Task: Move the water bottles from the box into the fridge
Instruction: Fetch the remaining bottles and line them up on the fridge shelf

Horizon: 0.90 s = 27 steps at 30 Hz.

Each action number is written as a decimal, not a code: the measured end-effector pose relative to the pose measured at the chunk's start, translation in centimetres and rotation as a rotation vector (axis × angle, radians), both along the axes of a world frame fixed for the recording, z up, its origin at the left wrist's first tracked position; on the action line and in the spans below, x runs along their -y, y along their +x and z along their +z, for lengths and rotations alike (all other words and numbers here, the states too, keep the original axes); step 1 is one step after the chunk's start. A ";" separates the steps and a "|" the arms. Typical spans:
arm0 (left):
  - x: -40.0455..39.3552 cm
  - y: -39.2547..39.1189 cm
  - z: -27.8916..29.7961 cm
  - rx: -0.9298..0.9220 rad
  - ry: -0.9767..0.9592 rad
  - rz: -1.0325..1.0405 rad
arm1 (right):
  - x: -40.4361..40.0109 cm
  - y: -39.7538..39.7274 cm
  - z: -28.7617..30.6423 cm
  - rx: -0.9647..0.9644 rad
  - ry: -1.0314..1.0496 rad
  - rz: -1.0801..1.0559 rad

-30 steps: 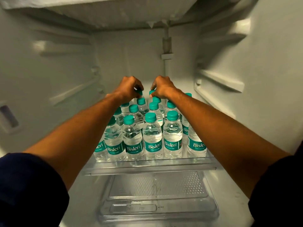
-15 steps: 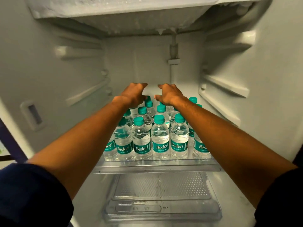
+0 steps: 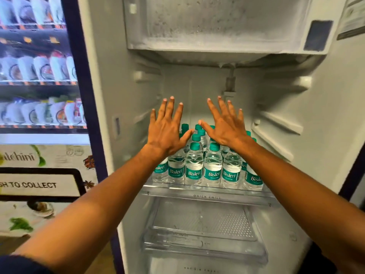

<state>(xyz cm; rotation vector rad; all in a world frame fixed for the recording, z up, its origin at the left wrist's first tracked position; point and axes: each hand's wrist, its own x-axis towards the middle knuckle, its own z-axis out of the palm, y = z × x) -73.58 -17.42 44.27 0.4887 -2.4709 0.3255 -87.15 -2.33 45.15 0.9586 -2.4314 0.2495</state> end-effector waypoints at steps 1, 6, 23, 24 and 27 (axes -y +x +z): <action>-0.2 0.7 0.0 -0.017 -0.009 -0.005 | -0.2 0.8 -0.1 -0.026 -0.007 0.004; -1.4 4.5 -1.2 -0.088 -0.019 -0.050 | -1.4 5.0 -1.1 -0.087 -0.072 0.020; -4.4 18.6 -15.0 -0.097 0.084 -0.094 | -3.1 16.5 -15.3 -0.012 -0.180 0.125; -4.5 19.4 -15.7 -0.088 0.094 -0.088 | -3.0 17.3 -16.2 0.005 -0.175 0.140; -4.2 21.9 -18.0 -0.078 0.134 -0.053 | -2.5 19.5 -19.0 0.049 -0.155 0.184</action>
